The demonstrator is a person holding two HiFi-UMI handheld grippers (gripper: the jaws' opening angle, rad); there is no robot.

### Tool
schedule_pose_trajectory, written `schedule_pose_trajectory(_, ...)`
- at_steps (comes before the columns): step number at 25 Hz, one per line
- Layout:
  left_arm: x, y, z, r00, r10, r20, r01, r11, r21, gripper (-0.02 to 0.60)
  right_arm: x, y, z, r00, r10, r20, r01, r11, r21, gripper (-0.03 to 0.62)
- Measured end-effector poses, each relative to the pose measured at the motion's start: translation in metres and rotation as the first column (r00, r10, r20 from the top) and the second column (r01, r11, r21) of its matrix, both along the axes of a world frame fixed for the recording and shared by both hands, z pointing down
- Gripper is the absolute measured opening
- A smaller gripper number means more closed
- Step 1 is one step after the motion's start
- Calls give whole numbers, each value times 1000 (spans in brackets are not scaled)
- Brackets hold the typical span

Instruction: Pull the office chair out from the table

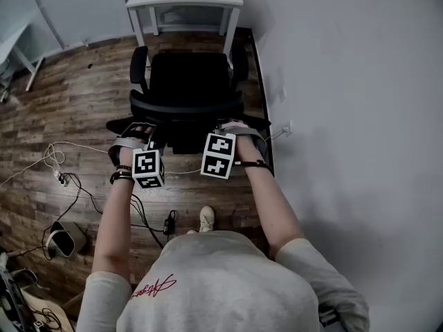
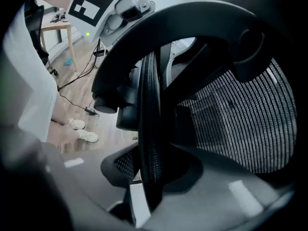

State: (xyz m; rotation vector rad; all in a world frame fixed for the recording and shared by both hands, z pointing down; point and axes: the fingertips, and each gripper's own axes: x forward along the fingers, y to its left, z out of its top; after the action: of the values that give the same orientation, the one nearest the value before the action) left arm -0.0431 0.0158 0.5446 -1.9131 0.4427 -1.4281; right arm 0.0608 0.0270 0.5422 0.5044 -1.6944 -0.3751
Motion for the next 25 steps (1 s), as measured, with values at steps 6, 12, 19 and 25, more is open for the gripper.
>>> schedule_pose_trajectory(6, -6, 11, 0, 1000, 7, 5, -8, 1000, 21, 92, -4, 13, 0, 1000, 8, 0, -8, 1000, 8, 107)
schedule_pose_trajectory(12, -11, 24, 1, 1000, 14, -1, -14, 1000, 12, 92, -11, 26, 1, 1000, 13, -2, -13, 1000, 9, 107)
schedule_pose_trajectory(19, -9, 37, 0, 1000, 18, -4, -18, 1000, 8, 92, -10, 38, 0, 1000, 14, -4, -13, 1000, 18, 107)
schedule_pose_trajectory(25, -10, 43, 2, 1000, 17, -4, -17, 1000, 13, 94, -11, 44, 1, 1000, 11, -5, -11, 1000, 27, 107)
